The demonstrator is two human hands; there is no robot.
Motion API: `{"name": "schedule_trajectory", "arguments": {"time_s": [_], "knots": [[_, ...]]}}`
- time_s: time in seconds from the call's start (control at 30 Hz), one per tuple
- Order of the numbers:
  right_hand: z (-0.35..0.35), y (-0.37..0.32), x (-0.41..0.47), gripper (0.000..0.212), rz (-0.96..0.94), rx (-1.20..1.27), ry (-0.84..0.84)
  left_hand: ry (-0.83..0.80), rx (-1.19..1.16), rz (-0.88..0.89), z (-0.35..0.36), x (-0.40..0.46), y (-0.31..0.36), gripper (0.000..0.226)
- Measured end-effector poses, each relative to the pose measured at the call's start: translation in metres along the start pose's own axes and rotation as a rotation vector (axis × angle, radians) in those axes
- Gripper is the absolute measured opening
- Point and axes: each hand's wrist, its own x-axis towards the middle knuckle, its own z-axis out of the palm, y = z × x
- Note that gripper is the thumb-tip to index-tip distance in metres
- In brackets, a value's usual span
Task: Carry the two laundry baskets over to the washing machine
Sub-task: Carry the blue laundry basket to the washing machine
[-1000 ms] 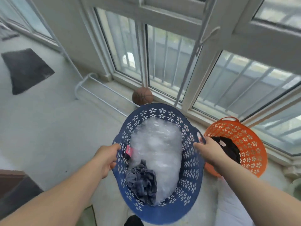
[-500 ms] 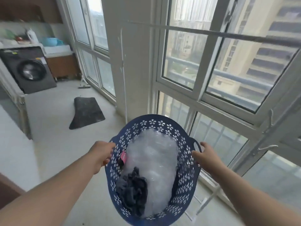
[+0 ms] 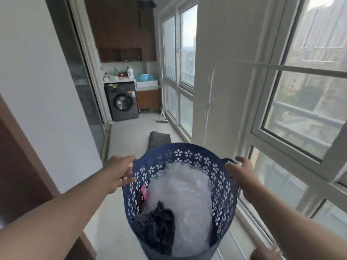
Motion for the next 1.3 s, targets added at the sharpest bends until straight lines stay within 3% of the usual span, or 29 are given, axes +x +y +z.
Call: {"name": "schedule_trajectory", "arguments": {"time_s": [0.23,0.43,0.6,0.73,1.1,1.3], "knots": [[0.067,-0.067,0.127,0.065,-0.092,-0.007,-0.159,0.187,-0.035,0.008,-0.003,0.075,0.073,0.031],[0.149,-0.118,0.217,0.057,-0.146,-0.019,-0.206,0.241,-0.076,0.032,-0.017,0.155,0.115,0.021],[0.245,-0.157,0.304,0.038,-0.188,-0.08,-0.202,0.21,-0.075,0.083,-0.05,0.277,0.144,0.026],[0.326,-0.194,0.368,0.009,-0.211,-0.139,-0.15,0.147,-0.072,0.094,-0.076,0.377,0.175,0.025],[0.52,-0.281,0.575,0.027,-0.21,-0.19,-0.12,0.105,-0.064,0.098,-0.138,0.653,0.279,0.047],[0.631,-0.3,0.727,0.02,-0.251,-0.198,-0.185,0.159,-0.039,0.097,-0.144,0.832,0.327,0.061]]}}
